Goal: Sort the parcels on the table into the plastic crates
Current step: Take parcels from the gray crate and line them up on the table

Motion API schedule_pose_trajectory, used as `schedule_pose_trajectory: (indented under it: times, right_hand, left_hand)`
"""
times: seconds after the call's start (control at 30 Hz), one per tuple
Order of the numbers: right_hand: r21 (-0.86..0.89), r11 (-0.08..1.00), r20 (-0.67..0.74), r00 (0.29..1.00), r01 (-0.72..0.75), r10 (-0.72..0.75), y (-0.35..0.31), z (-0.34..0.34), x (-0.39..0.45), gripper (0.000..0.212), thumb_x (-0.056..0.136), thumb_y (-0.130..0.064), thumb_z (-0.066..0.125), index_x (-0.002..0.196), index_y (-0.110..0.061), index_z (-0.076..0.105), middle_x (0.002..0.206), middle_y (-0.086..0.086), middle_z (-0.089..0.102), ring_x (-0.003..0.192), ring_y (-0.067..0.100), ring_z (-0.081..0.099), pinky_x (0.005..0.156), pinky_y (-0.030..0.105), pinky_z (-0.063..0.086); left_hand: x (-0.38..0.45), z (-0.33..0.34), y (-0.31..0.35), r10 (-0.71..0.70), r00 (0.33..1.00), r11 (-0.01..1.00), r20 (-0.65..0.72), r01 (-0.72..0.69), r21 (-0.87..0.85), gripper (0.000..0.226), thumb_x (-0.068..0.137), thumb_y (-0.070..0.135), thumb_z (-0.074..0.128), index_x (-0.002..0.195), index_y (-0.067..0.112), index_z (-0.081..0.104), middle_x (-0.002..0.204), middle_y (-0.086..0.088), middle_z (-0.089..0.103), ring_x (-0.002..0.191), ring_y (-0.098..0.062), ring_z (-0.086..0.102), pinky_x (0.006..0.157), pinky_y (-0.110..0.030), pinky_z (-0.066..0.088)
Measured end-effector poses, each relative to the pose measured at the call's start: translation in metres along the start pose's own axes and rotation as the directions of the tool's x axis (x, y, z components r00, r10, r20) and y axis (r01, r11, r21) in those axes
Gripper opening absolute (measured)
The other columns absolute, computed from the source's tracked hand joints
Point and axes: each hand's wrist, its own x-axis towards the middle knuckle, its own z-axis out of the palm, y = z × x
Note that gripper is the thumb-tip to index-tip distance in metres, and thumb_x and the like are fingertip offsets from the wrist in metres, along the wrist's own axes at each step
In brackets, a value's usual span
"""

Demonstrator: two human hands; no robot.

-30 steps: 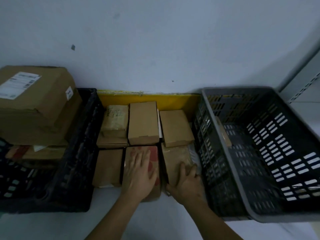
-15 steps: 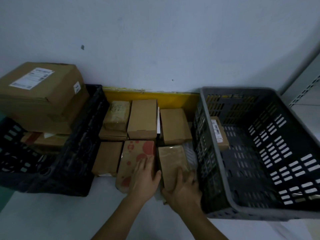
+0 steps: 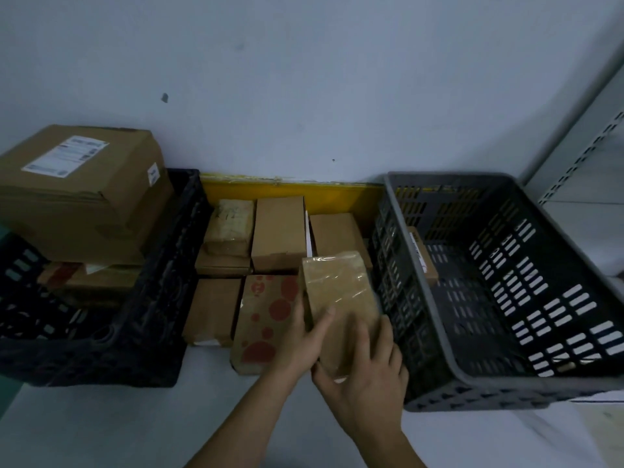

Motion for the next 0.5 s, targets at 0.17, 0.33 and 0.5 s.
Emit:
schedule_pose_trajectory:
  times: [0.17,0.33,0.5]
  right_hand:
    - [0.474,0.878,-0.071,0.997,0.06,-0.03,0.005,-0.024,0.003,0.075,0.096,-0.074,0.057,0.161,-0.039,0.039,0.159,-0.023,0.046,0.137,0.009,0.056,0.104,0.046,0.058]
    - [0.72,0.693,-0.117,0.978,-0.036,0.173,0.016,-0.048,0.024,0.046,0.096,-0.059,0.062,0.138,-0.041,0.056,0.126,-0.019,0.063,0.113,0.005,0.065,0.095,0.045,0.059]
    - [0.879,0.358,0.333,0.943,-0.315,0.011,0.005,-0.057,0.03,0.059,0.092,-0.06,0.069,0.148,-0.048,0.055,0.142,-0.018,0.068,0.124,0.002,0.068,0.102,0.029,0.057]
  left_hand:
    - [0.003,-0.022,0.02,0.036,0.991,0.997,-0.127,-0.045,-0.069,0.047,0.105,0.058,0.052,0.151,0.055,0.044,0.137,0.02,0.062,0.117,-0.005,0.061,0.091,-0.033,0.055]
    - [0.01,-0.056,0.018,-0.074,0.99,0.953,-0.121,0.034,-0.302,0.032,0.107,0.053,0.054,0.136,0.045,0.066,0.136,0.007,0.071,0.126,-0.019,0.066,0.108,-0.052,0.055]
    - [0.011,-0.056,0.017,-0.05,0.993,0.915,-0.104,0.004,-0.403,0.04,0.109,0.049,0.052,0.142,0.03,0.065,0.138,-0.005,0.072,0.131,-0.028,0.067,0.112,-0.059,0.051]
